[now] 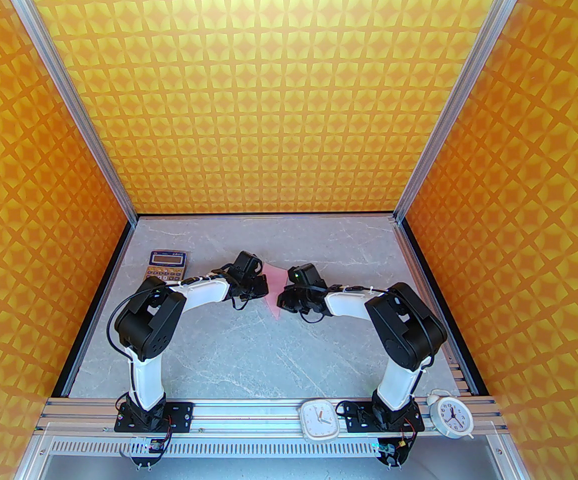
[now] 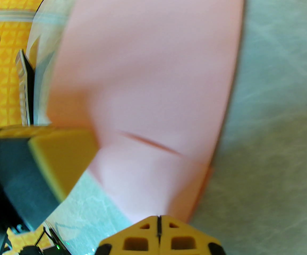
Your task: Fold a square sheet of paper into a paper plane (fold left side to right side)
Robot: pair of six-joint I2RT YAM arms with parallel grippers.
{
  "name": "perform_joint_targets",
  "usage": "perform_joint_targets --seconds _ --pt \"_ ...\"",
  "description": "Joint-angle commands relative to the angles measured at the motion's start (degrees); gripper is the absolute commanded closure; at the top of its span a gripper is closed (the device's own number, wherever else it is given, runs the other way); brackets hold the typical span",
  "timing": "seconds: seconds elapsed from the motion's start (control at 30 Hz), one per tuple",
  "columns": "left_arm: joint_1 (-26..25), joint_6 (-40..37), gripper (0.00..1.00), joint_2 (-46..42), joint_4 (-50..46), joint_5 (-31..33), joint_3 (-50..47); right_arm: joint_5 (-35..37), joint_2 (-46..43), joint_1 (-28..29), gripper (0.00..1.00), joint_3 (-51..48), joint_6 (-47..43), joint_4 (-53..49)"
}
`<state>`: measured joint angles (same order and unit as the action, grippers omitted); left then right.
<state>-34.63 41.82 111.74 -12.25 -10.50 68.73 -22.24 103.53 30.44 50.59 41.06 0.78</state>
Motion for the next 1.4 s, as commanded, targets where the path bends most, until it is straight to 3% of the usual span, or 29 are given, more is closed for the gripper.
perform_joint_targets --seconds 0.0,0.5,0.97,1.37 --pt "-0.5 -1.0 1.00 1.0 -4.1 2.5 2.1 0.4 0.8 0.7 1.00 2.0 -0.9 0.4" --pt "-1.0 -0.5 1.00 1.5 -4.1 2.2 2.9 -0.9 8.0 1.5 1.00 7.8 0.0 0.0" --pt "-0.7 0.8 1.00 3.0 -5.0 2.2 4.1 1.1 -0.3 2.5 1.00 0.7 -4.7 -6.2" --pt "-0.9 0.8 1.00 3.0 -4.7 1.8 3.8 1.0 -2.9 3.9 1.00 2.8 -5.7 -8.5"
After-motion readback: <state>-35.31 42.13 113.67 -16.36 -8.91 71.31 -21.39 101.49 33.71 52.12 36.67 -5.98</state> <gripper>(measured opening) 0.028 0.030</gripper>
